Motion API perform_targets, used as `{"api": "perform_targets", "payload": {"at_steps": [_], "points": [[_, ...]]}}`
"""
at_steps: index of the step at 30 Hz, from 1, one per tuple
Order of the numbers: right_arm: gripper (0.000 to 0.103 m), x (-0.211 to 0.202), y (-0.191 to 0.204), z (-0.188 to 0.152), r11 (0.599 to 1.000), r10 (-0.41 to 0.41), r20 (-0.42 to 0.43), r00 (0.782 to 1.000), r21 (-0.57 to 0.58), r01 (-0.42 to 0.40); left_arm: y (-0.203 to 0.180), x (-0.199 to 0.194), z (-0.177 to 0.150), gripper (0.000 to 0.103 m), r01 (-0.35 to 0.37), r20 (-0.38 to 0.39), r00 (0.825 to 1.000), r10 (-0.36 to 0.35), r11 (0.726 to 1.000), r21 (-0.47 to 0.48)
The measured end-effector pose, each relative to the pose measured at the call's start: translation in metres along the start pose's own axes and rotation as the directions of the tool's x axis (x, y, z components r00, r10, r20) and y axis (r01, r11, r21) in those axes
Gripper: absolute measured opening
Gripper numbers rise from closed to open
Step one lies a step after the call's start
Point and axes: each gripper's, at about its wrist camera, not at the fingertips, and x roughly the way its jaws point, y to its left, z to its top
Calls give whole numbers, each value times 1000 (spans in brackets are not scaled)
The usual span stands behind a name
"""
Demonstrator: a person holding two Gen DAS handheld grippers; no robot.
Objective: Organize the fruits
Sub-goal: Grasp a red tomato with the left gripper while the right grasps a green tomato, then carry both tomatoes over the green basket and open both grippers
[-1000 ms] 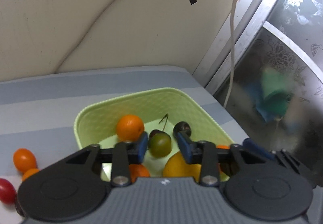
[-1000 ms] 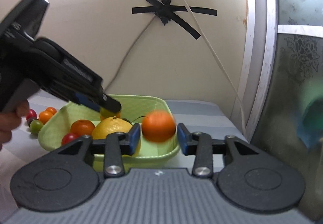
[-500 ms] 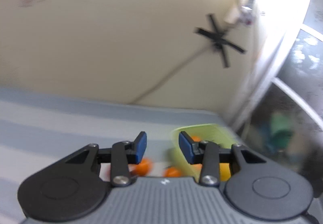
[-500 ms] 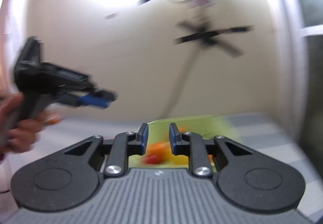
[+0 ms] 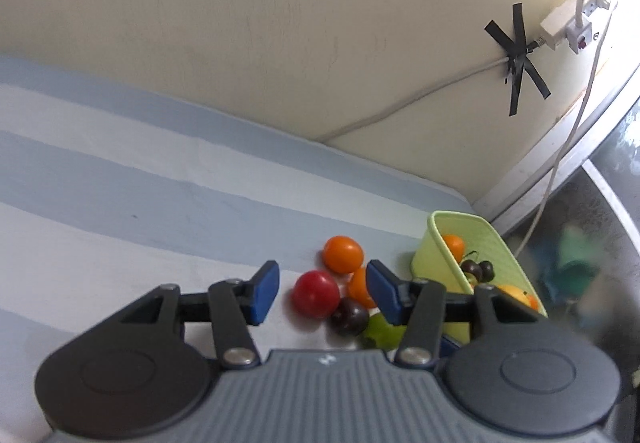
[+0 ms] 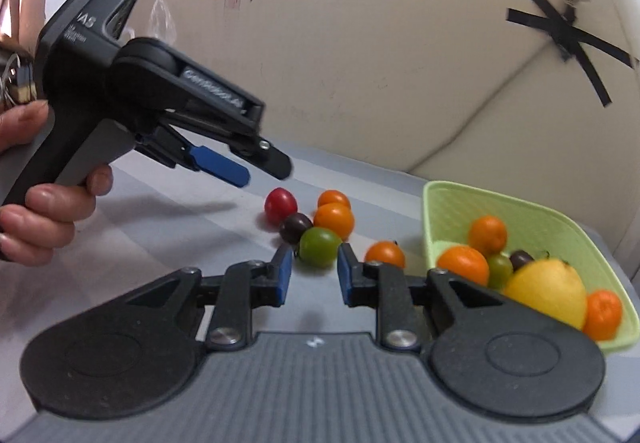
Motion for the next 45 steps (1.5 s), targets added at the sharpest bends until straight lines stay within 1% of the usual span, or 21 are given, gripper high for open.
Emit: {"api": "perform_targets", "payload": {"at_steps": [2,3,5,7,9,11,14,15,17,22,25,27,31,32,36,39,41,42,45], "points": [[29,10,1,1,1000,-14,-11,1000,-26,13,1,7,1,49,8,-13,1000,-8,1000,-2],[34,15,1,3,999,-20,-15,1000,-39,19,2,10,1,49,12,-16,1000,-12,1000,-3],[40,21,3,5,997,-30,-15,999,-69,29,3,14,-3,49,11,-16,1000,-11,1000,-5],[40,28,5,7,996,-32,-33,999,-89,29,5,13,-8,43,8,-1,1000,-8,1000,2],[38,34,4,8,994,-37,-64,997,-101,30,6,10,-12,34,-2,11,1000,2,1000,12],[39,36,5,8,993,-37,-76,996,-112,28,8,9,-15,28,14,15,1000,-14,1000,1],[35,33,3,7,993,-41,-73,997,-112,32,5,5,-17,28,3,23,1000,-3,1000,1],[35,29,2,6,995,-34,-68,997,-98,28,4,2,-19,28,0,25,1000,0,1000,1],[35,18,0,4,998,-22,-43,999,-65,19,1,-7,-21,28,22,31,999,-22,1000,-8],[35,-27,1,-7,999,7,37,999,-40,-6,-13,-37,-31,28,56,69,996,-54,998,-27],[35,-56,-3,-16,1000,13,82,997,-4,-13,-29,-48,-34,28,83,79,994,-82,997,-5],[35,-70,-11,-20,1000,-3,114,994,22,1,-42,-48,-29,28,101,74,992,-102,995,20],[35,-88,-32,-18,995,-89,181,979,70,78,-75,-34,-10,28,133,60,989,-138,988,75],[35,-86,-38,-16,992,-107,192,975,83,93,-84,-29,-6,28,138,59,988,-144,986,95],[35,-80,-66,-18,981,-158,193,968,145,132,-112,0,5,28,145,33,988,-151,979,145],[35,-72,-81,-23,973,-176,170,969,180,145,-127,26,8,28,149,-9,989,-150,974,169],[35,-66,-88,-28,969,-183,158,970,197,151,-136,43,7,28,140,-30,990,-136,972,191],[35,-65,-88,-30,975,-167,186,968,175,134,-139,50,6,28,136,-40,991,-131,971,197],[36,-65,-86,-36,975,-162,175,971,182,130,-143,65,3,28,128,-59,991,-118,971,203]]}}
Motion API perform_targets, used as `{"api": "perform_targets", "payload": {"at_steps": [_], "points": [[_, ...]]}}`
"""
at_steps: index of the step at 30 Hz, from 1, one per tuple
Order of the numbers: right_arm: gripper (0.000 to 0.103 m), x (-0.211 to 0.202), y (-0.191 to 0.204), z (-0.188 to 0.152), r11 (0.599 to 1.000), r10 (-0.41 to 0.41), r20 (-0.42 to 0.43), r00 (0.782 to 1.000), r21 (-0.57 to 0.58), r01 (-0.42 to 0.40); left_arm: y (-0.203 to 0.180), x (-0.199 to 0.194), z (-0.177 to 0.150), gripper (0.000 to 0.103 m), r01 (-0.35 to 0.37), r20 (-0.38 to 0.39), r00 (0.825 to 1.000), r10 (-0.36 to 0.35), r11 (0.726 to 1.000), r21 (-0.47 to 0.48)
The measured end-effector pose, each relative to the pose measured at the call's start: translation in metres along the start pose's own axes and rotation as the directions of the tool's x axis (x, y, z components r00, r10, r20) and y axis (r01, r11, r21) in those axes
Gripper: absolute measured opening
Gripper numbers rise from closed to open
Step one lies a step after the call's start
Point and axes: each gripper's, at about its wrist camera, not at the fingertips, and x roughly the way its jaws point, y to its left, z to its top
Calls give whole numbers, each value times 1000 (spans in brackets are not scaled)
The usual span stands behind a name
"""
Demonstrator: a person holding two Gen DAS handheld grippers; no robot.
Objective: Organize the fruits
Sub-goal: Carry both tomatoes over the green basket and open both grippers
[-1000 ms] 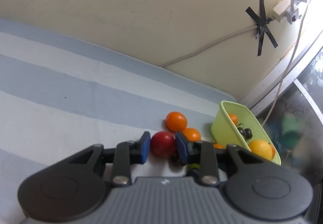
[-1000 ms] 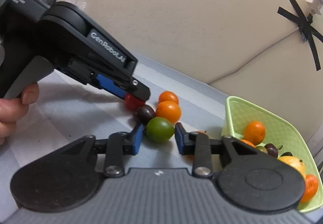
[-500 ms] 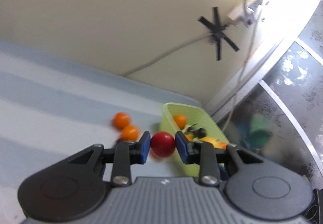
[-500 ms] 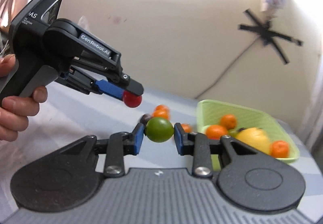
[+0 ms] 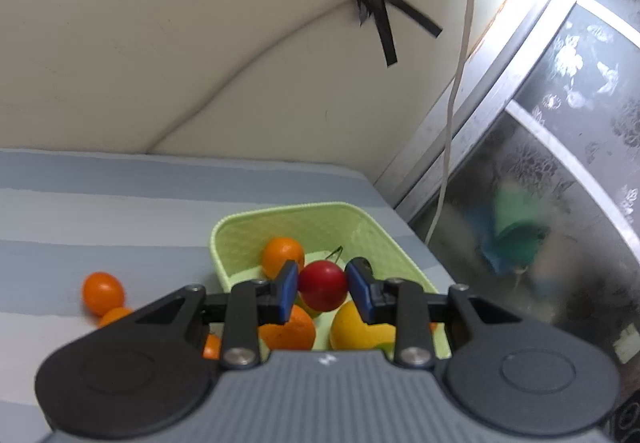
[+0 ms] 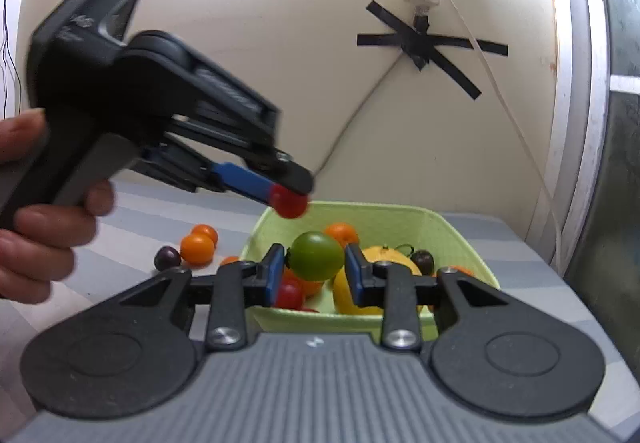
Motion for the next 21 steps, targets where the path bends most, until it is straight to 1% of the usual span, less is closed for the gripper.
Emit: {"api": "perform_targets", "payload": {"at_steps": [3,9,14,18,21], "points": [[36,2,-3,2,1000,8,3,1000,3,-8,0,8,-1,28,-9,-9,1000,9,1000,4],[36,1,-8,2,1000,14,-1,1000,23,-14,1,10,-3,28,-62,-4,998,62,998,23],[36,-1,-5,-1,999,4,-1,1000,33,-4,-10,7,-6,28,-129,15,992,128,988,82],[36,-3,-6,-1,999,-5,2,1000,44,4,-18,2,-8,28,-161,28,987,159,980,120],[36,-5,-6,-1,999,-10,17,1000,53,9,-23,-4,-11,28,-172,38,985,168,977,127]]}}
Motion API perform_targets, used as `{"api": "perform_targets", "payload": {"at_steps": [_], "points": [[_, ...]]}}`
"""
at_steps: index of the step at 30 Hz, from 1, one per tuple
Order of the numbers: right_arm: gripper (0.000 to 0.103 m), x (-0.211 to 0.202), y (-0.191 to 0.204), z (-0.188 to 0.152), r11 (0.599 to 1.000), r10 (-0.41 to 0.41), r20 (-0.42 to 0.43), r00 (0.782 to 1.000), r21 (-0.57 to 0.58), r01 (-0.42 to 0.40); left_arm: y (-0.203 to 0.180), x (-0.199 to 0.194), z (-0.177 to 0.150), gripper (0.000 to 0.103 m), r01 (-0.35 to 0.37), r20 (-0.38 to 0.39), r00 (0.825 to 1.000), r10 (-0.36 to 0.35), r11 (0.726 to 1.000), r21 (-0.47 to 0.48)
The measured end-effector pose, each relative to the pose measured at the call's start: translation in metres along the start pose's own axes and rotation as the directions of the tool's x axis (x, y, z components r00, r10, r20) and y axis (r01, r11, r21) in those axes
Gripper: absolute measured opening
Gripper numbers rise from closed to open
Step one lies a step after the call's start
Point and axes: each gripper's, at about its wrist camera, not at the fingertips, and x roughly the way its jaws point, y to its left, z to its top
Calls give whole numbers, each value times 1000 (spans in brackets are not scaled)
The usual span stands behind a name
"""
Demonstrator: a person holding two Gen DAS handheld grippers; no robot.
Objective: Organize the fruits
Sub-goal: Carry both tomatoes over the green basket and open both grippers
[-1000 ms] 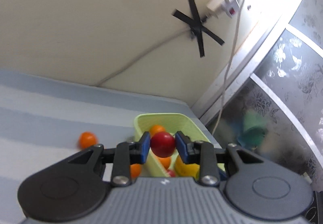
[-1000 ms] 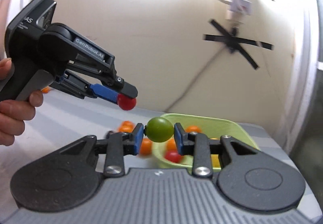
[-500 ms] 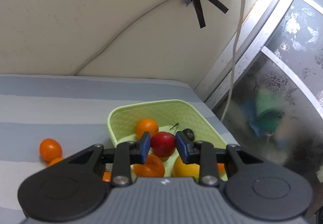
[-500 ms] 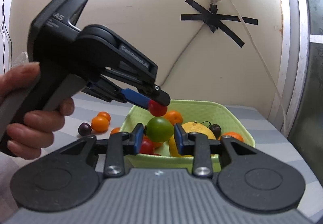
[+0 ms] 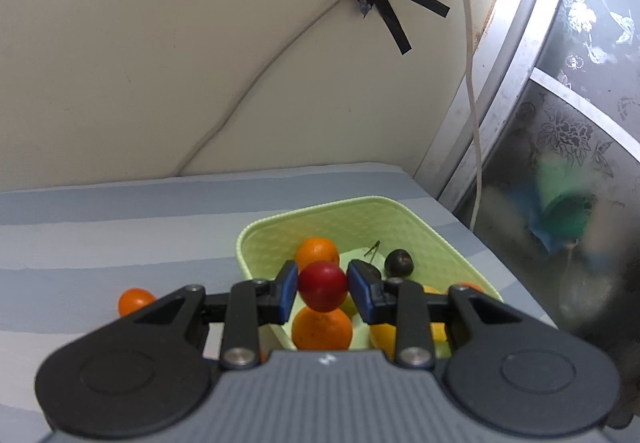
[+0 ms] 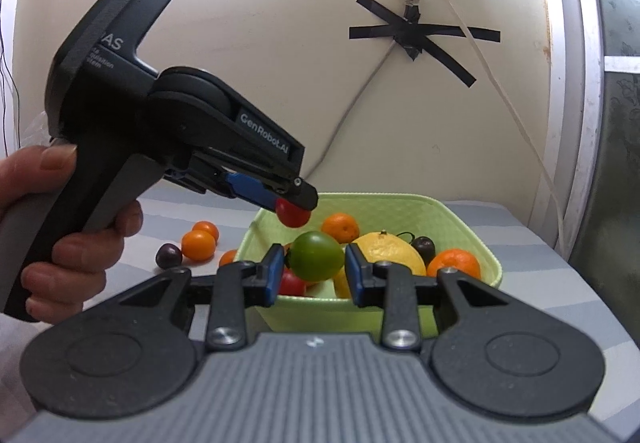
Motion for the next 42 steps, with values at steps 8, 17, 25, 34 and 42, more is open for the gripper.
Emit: {"api": "perform_targets", "payload": {"at_steps": [8,17,25,34,42], "points": [[36,-33,-2,-1,999,-27,76,997,41,24,-16,-31,-14,28,-16,18,1000,15,999,40],[36,-87,5,-11,997,-52,103,993,68,45,-42,-75,-51,28,-1,28,1000,-1,998,69],[36,-97,-3,-16,994,-81,77,994,79,75,-39,-81,-64,29,78,-18,997,-77,996,37],[36,-27,-47,32,993,-33,52,998,115,27,-29,-35,-21,29,96,4,995,-96,995,-23],[38,57,-61,37,983,28,-74,997,182,-14,3,28,6,29,86,-91,991,-99,987,-139]]}}
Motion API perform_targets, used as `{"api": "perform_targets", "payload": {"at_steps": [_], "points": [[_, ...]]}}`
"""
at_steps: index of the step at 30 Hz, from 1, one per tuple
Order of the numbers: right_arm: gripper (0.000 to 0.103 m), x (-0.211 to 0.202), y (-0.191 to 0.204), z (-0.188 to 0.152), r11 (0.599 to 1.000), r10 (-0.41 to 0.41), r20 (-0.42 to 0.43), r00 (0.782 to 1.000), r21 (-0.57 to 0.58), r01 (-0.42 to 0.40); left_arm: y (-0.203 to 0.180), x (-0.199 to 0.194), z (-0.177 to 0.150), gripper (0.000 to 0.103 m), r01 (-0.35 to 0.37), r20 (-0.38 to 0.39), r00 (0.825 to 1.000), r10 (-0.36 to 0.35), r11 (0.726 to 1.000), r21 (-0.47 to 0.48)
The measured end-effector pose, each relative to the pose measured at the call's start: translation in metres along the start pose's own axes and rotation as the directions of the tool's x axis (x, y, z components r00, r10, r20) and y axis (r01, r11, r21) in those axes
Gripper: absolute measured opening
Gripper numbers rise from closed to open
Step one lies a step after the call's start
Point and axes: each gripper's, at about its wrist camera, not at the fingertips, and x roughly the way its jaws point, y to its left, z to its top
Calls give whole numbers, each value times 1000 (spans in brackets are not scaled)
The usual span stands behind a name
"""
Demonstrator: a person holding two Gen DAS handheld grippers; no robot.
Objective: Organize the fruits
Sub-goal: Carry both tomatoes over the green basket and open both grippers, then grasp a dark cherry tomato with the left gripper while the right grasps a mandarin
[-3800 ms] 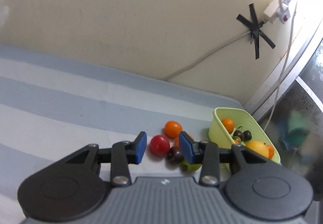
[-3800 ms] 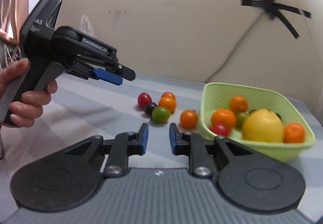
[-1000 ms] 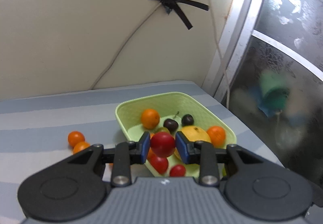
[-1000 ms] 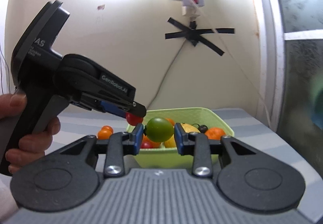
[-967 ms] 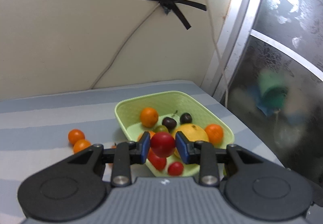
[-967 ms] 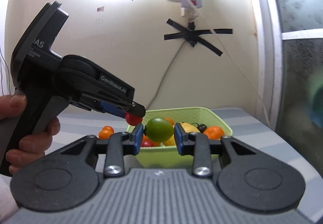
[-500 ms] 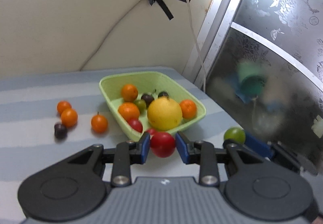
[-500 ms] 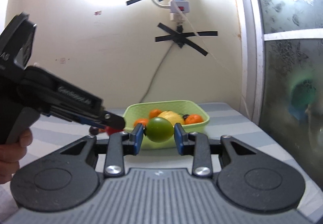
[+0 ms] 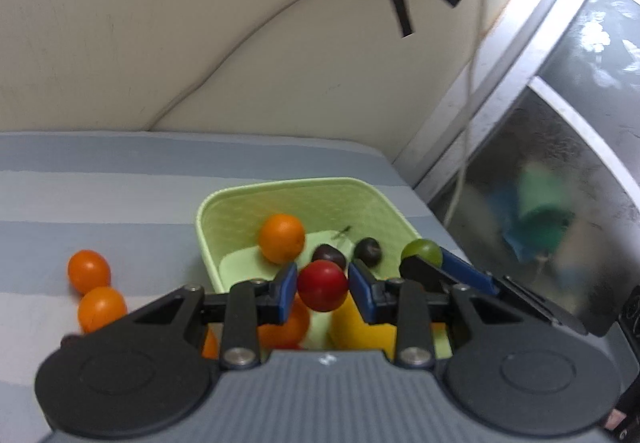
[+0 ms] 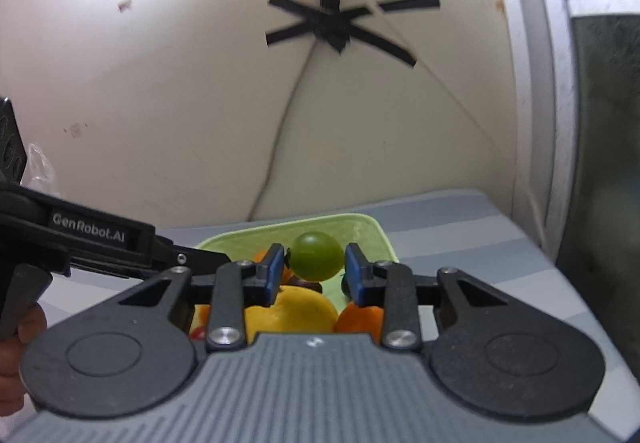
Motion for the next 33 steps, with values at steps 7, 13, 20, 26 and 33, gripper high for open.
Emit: {"api": "perform_targets", "payload": {"at_steps": [7,13,20,26,33], "points": [[55,10,-4,-4,1000,-5,-3,1000,25,5,2,-2,4,45,7,21,1000,-7,1000,5],[55,-20,11,3,1000,-11,84,996,16,9,16,-78,11,45,46,166,985,-46,999,7],[48,-72,70,-9,982,182,120,976,-73,-174,66,-139,-25,45,-113,224,968,115,993,-22],[29,-31,126,-22,908,176,-97,980,-367,-200,92,-108,-58,45,-104,124,986,107,994,-31],[30,22,153,-2,745,160,-410,898,-546,-382,88,-77,-64,45,-134,60,990,125,975,175]]}}
